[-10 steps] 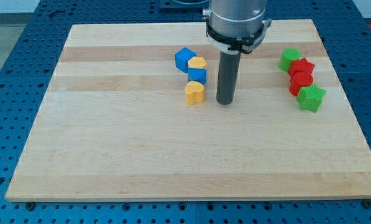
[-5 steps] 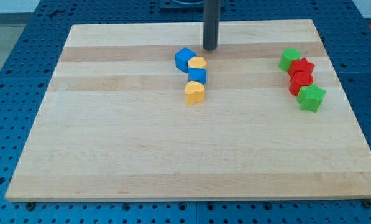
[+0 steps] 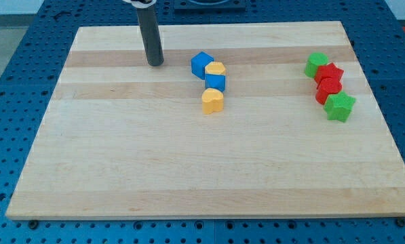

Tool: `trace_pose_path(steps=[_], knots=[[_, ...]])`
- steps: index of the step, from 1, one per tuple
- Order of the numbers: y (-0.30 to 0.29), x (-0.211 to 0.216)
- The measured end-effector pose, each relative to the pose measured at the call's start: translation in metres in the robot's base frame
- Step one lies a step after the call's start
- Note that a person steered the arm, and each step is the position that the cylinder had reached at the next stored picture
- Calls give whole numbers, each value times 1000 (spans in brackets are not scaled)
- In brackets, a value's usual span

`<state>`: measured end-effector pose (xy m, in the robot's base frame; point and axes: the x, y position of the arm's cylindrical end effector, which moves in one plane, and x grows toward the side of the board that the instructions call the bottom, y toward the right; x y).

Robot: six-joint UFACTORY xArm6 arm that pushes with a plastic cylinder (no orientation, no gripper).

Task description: Point your arm at the blue cube

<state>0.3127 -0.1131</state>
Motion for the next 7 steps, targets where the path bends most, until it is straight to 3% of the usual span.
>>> trace_pose_path(steps=[7], knots=[[43, 2]])
